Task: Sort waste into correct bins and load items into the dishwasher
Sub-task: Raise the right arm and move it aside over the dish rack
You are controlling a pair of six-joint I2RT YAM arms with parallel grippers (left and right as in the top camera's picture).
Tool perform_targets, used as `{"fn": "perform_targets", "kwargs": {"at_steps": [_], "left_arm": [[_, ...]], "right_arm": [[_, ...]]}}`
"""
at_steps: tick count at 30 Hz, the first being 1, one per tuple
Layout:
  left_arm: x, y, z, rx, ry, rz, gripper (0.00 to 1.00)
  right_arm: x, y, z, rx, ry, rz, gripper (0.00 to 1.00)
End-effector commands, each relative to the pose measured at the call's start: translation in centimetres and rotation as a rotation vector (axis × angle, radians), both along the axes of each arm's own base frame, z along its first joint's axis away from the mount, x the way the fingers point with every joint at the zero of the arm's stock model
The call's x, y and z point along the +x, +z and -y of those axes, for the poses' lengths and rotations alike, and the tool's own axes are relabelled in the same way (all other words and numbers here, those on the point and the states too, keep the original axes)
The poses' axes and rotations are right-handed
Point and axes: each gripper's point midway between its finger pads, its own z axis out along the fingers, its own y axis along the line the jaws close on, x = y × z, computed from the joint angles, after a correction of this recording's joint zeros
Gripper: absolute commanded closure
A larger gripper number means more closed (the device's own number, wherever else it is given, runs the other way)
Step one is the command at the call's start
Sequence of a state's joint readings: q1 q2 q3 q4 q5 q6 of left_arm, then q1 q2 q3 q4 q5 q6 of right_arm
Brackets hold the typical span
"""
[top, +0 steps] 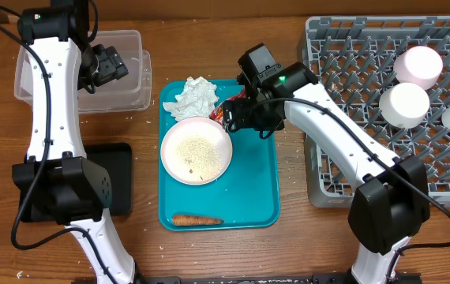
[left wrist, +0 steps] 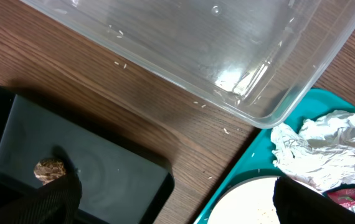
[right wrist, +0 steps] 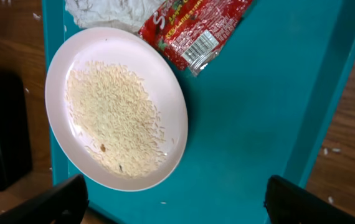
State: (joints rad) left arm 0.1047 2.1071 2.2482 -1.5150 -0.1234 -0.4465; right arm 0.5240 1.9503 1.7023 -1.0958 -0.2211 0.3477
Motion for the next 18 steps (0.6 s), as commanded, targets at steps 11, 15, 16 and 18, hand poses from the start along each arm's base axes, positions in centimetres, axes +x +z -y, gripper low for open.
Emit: {"fn": "perform_targets", "kwargs": {"at_steps": [11,15,16,18], "left_arm": [[0.3,0.1,0.3,-0.003,0.007,0.009,0.00],[0.3,0.1,0.3,-0.003,0.007,0.009,0.00],[0.3,0.1,0.3,-0.003,0.007,0.009,0.00],[0.3,0.1,0.3,-0.003,0.007,0.009,0.00]], "right_arm": [[4.7,8.4,16.8,-0.253,-0.411,0.237,0.00],[5.1,10.1,23.4,-0.248,-0.600,0.255,0.00],[5.0,10.4,26.3,-0.255,-0.670,0.255,0.00],[4.9,10.4,29.2,-0.263,-0.741,0.245,0.00]]}}
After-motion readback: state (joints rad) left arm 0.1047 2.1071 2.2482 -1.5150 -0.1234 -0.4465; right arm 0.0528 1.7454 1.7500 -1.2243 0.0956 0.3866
